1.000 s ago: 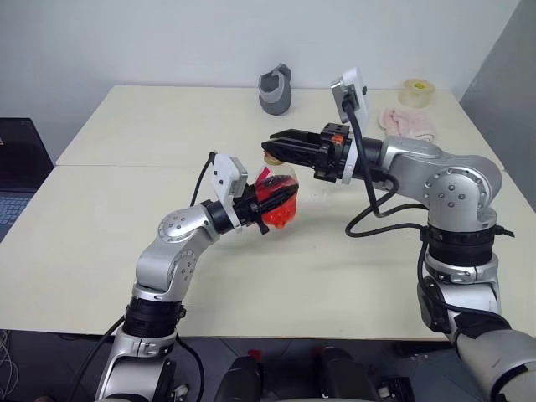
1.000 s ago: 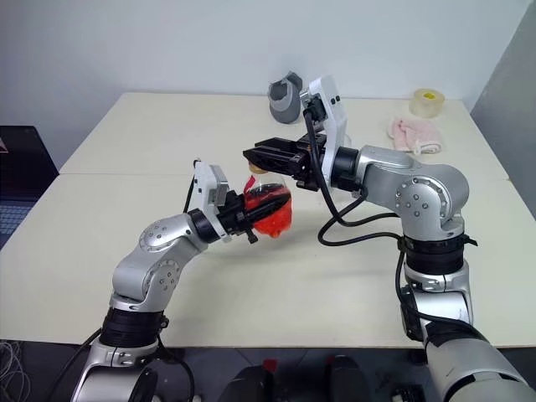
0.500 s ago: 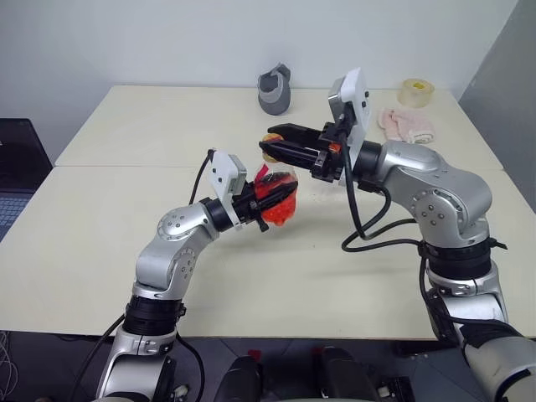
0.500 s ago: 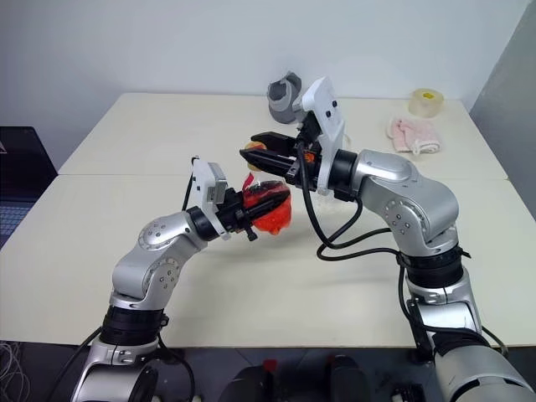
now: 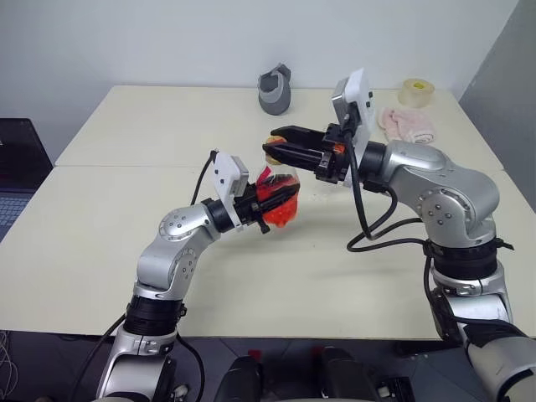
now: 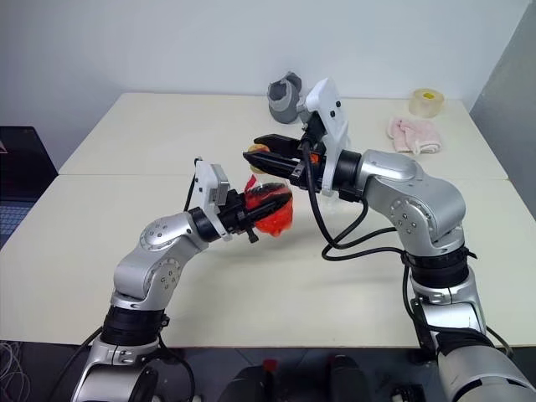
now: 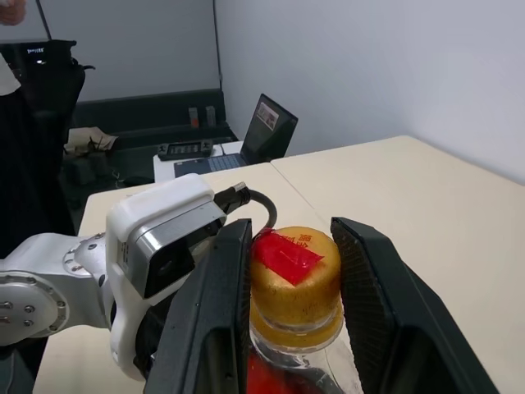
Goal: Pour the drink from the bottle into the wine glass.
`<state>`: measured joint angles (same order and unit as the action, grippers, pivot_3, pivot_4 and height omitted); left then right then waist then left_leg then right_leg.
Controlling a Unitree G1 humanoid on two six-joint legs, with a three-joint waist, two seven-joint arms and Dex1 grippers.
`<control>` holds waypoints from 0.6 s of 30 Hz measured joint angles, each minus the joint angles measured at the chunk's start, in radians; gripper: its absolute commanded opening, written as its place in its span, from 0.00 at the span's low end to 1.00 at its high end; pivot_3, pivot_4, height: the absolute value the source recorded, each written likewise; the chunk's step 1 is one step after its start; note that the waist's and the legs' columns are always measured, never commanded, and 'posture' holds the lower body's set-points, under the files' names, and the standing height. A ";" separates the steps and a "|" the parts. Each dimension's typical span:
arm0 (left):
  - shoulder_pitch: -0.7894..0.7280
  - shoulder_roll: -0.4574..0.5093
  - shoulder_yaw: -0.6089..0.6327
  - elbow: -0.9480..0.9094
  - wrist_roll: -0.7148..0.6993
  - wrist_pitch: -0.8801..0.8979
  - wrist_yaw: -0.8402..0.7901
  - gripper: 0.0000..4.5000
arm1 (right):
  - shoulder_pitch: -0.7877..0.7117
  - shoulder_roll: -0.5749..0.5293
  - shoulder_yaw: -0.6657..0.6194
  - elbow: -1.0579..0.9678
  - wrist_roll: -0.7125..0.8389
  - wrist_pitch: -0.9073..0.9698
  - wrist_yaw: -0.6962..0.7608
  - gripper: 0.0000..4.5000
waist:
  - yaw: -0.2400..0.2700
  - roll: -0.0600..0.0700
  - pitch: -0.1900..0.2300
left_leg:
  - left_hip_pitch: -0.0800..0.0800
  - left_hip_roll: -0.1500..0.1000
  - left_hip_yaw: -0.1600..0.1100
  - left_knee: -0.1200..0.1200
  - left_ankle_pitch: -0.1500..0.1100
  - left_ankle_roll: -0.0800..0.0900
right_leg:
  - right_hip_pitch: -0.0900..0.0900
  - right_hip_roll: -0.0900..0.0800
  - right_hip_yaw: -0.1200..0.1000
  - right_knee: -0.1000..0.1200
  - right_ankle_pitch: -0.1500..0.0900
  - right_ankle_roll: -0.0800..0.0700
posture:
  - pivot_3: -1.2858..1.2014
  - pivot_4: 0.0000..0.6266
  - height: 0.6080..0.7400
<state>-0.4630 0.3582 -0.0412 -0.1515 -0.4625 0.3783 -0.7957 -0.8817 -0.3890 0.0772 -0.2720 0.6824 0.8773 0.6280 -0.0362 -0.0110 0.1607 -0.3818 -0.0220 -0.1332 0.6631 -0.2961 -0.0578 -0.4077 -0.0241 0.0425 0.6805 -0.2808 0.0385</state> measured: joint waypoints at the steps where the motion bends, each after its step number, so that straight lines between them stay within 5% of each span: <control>1: 0.003 0.000 -0.002 -0.002 0.000 -0.002 -0.001 0.23 | -0.001 -0.003 -0.004 -0.004 0.010 0.014 -0.003 0.27 | 0.000 0.000 0.000 | 0.000 0.000 0.000 0.000 0.000 0.000 | 0.000 0.000 0.000 0.000 0.000 0.000 | 0.52 0.24 1.00; 17: 0.004 -0.010 -0.003 -0.008 -0.001 -0.018 0.000 0.23 | -0.042 -0.006 -0.039 -0.011 0.088 0.131 -0.056 0.27 | 0.001 0.000 0.000 | 0.000 0.000 0.000 0.000 0.000 0.000 | 0.000 0.000 0.000 0.000 0.000 0.000 | 0.52 0.24 1.00; 18: 0.005 -0.010 -0.003 -0.008 -0.001 -0.017 0.000 0.23 | -0.042 -0.006 -0.039 -0.009 0.088 0.131 -0.055 0.35 | 0.001 0.000 0.000 | 0.000 0.000 0.000 0.000 0.000 0.000 | 0.000 0.000 0.000 0.000 0.000 0.000 | 0.52 0.24 1.00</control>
<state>-0.4581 0.3484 -0.0438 -0.1591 -0.4634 0.3613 -0.7953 -0.9234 -0.3953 0.0378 -0.2814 0.7705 1.0085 0.5726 -0.0351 -0.0110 0.1608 -0.3819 -0.0221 -0.1331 0.6631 -0.2963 -0.0575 -0.4077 -0.0242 0.0425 0.6805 -0.2808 0.0385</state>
